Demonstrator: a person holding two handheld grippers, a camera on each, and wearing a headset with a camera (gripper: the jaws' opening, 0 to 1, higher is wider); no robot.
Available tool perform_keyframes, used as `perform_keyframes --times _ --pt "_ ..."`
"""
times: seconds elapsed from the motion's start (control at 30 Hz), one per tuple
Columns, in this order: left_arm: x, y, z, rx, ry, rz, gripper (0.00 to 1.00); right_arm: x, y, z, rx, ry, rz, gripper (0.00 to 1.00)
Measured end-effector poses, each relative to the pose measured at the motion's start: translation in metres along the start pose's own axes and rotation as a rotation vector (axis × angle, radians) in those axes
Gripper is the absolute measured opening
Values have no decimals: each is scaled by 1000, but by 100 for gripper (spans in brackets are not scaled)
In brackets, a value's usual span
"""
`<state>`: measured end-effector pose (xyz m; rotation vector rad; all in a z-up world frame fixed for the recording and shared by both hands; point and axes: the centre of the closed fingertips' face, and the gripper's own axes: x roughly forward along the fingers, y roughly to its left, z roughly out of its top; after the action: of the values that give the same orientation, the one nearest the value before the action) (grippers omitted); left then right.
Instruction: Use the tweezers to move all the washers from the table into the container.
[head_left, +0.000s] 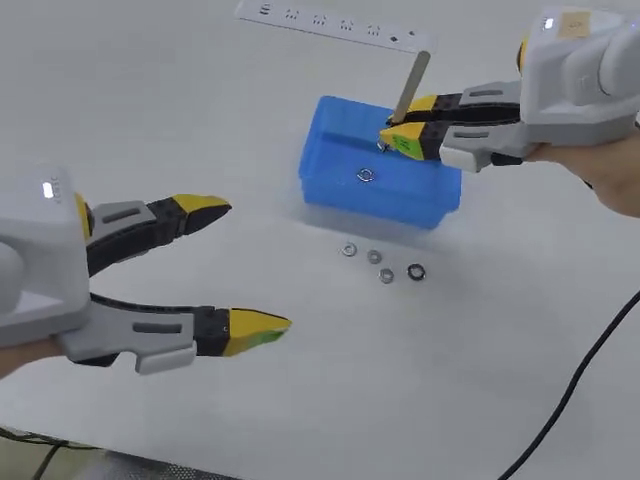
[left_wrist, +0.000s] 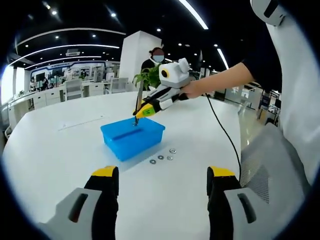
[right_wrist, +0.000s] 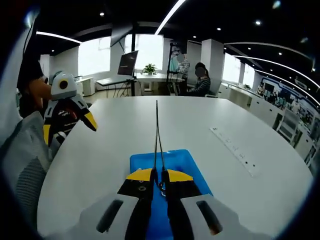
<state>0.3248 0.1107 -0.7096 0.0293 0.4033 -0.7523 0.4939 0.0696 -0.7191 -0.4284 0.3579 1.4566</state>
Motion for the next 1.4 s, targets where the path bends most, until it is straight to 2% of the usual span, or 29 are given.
perform_keyframes --times 0.13,0.33,0.57,0.83,1.03,1.4 --pt "-2 -2 0 -20 -11 3 74 9 1 -13 5 24 13 9" --pt "-5 -1 -4 -36 1 18 74 18 5 -25 16 38 25 10" --pt "-7 -5 -5 -60 -2 22 71 21 7 -35 24 59 26 10" --pt "-4 -11 -9 -71 9 6 71 17 7 -38 32 66 15 10" --pt "-2 -12 -6 -71 4 -2 71 15 7 -38 41 63 10 10" --pt "3 -7 3 -50 -12 -1 71 13 6 -31 25 53 4 8"
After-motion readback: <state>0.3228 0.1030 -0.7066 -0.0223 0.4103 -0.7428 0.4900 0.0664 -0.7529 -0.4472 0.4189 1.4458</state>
